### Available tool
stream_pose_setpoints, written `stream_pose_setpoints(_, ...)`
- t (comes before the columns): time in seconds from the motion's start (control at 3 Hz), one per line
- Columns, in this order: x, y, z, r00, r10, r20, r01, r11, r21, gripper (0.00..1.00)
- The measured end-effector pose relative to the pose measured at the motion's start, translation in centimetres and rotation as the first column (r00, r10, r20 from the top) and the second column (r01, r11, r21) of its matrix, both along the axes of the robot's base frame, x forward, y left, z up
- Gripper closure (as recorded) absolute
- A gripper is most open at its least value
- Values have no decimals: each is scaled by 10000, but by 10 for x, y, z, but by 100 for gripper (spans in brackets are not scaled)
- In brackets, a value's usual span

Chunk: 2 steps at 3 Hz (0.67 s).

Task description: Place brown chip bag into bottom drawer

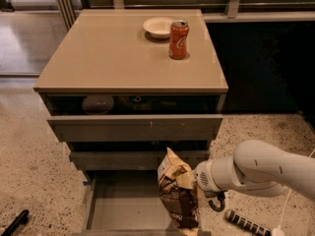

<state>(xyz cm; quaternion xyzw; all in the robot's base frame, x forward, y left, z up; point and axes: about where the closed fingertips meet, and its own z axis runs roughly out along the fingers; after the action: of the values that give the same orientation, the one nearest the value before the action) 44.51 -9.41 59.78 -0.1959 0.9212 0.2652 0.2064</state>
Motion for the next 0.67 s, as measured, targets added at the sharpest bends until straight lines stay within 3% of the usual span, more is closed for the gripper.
stream_pose_setpoints(0.33, -38, -44, -29, 9920, -1008, -762, 965, 9936, -581, 100)
stream_pose_setpoints(0.67, -41, -52, -29, 9900, -1170, -790, 1122, 9917, -633, 100)
